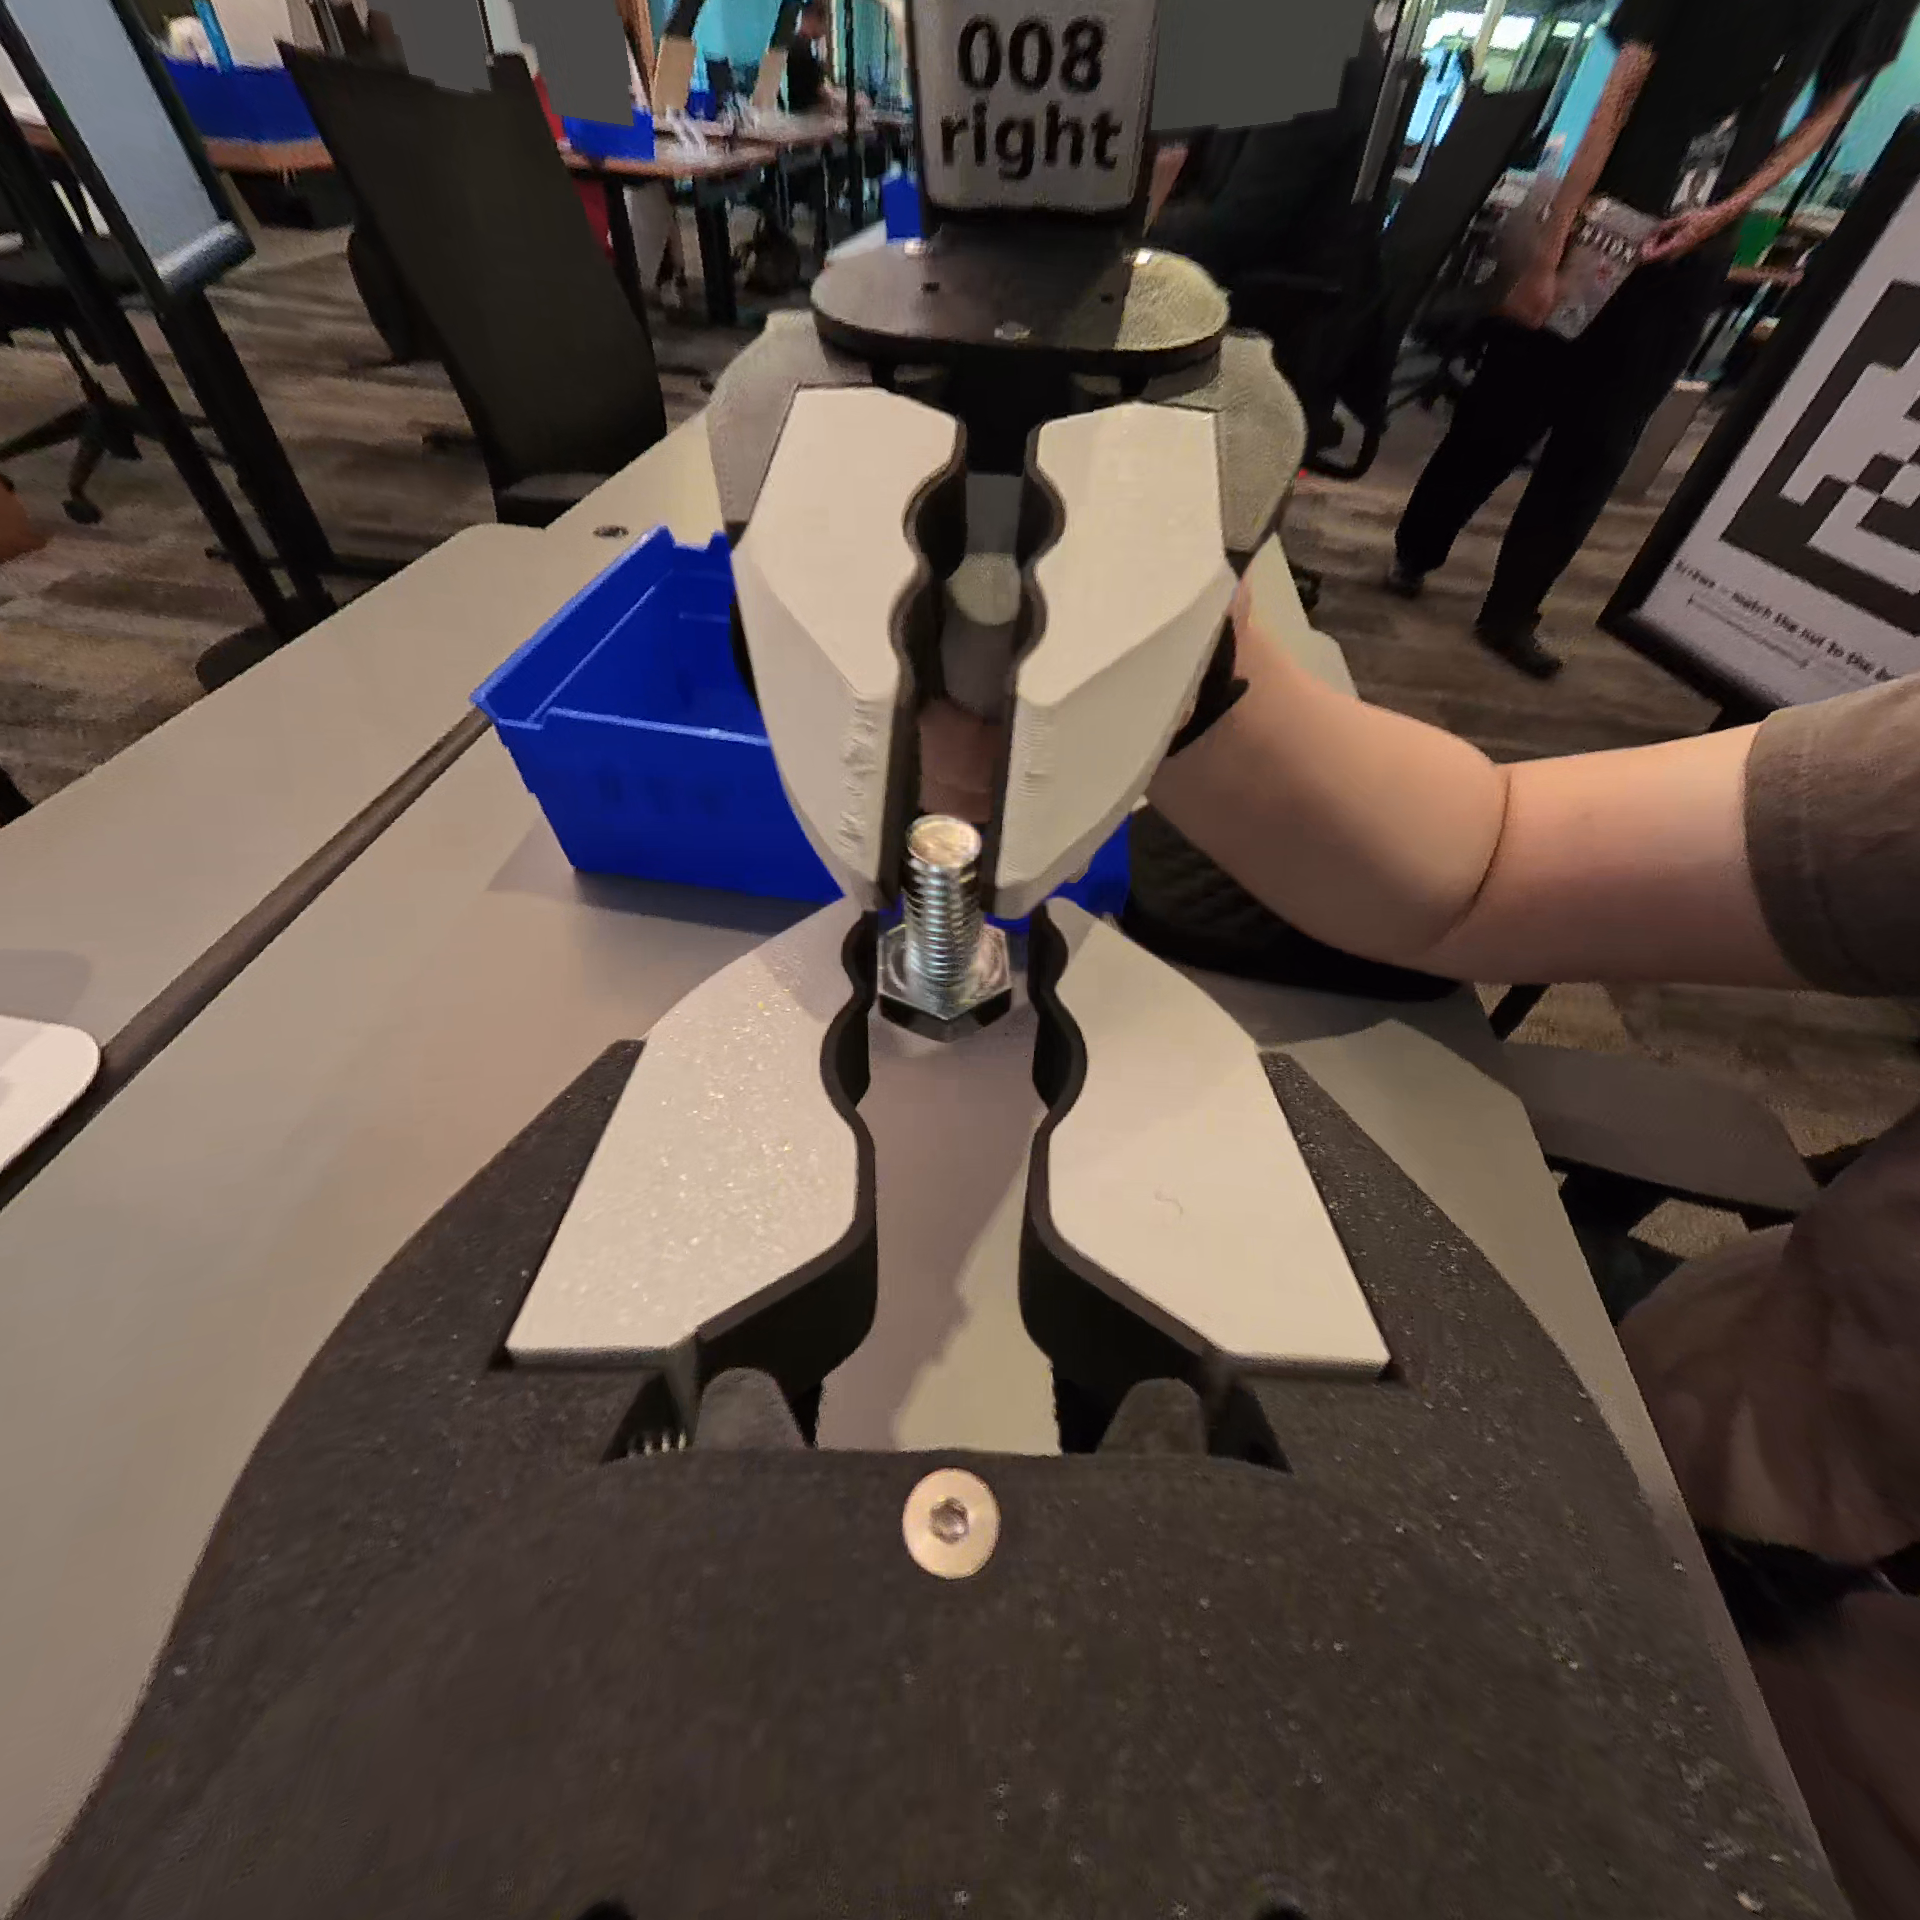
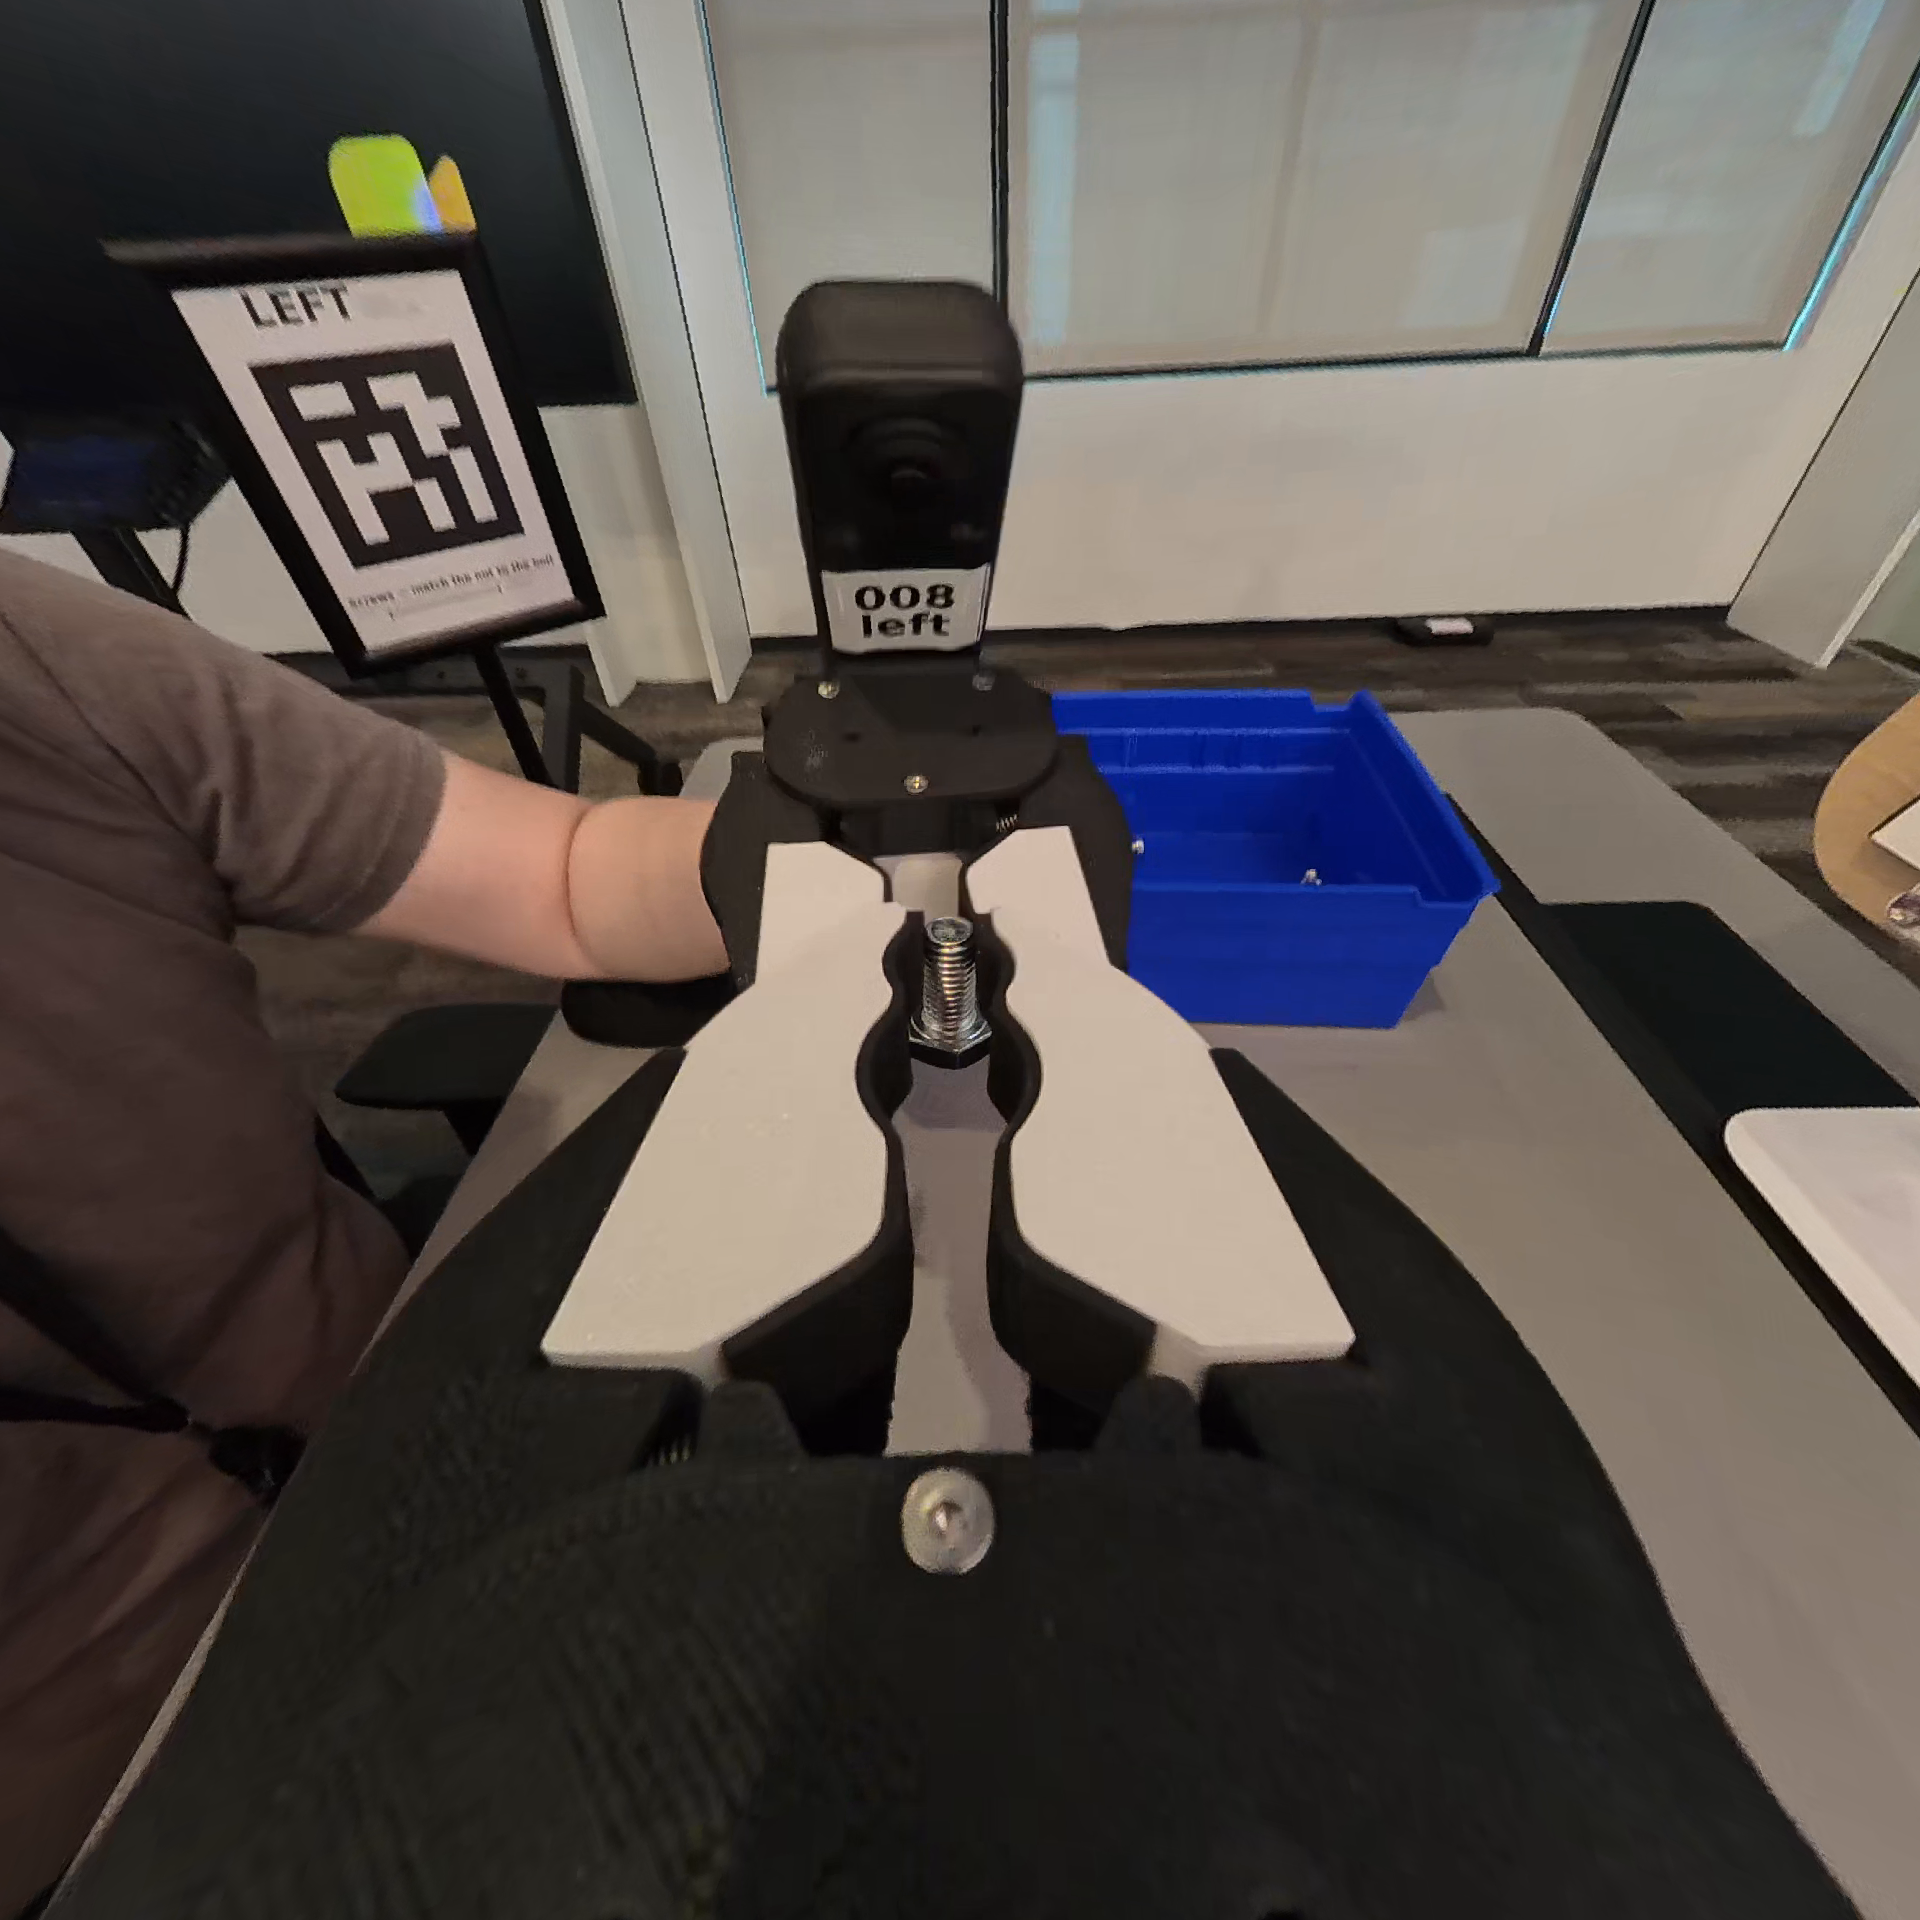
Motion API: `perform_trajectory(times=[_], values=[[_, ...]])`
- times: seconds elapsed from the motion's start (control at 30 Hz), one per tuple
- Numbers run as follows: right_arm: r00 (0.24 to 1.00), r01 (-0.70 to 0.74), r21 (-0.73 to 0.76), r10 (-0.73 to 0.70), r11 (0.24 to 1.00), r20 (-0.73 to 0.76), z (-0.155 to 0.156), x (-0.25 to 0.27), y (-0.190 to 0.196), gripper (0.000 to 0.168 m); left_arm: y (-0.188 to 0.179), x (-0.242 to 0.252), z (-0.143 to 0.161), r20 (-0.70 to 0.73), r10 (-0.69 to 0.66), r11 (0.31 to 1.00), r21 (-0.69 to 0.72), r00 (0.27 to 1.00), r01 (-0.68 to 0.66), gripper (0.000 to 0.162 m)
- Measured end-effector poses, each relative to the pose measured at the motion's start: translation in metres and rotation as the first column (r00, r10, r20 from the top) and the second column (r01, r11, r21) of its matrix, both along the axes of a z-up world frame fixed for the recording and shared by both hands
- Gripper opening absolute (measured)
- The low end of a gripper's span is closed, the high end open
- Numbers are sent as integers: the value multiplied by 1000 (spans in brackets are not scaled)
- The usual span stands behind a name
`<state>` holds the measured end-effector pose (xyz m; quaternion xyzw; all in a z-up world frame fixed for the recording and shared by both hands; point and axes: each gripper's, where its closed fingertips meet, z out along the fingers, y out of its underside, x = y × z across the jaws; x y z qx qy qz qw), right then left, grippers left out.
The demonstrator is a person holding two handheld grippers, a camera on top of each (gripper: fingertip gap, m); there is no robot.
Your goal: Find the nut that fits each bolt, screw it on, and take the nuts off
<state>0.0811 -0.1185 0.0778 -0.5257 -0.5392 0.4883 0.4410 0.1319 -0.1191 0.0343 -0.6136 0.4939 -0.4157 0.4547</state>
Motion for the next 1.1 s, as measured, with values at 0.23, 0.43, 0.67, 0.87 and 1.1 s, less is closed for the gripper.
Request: perform_trajectory(times=[0.23, 0.43, 0.67, 0.87, 1.1], values=[[997, -45, 21, 46, 999, -54, 6, -2, -9, 10, -2, 4, 3, 38, 3, 998, 62, 999, -5, 26], [999, -31, 75, 32, 997, -12, 1, -2, -8, 11, -1, 3, -4, 0, -11, 997, 81, 1000, 11, 8], [998, -61, 81, 63, 995, -23, 1, 3, -9, 11, -3, 0, 8, 57, -20, 995, 103, 998, 14, 19], [998, -69, 76, 70, 995, -8, -3, 5, -6, 11, 1, 0, 1, 6, 9, 994, 111, 1000, -9, 18], [992, 90, 112, -99, 990, 74, -2, 8, 9, 25, 12, -4, -4, -47, 82, 987, 141, 996, -74, 18]])
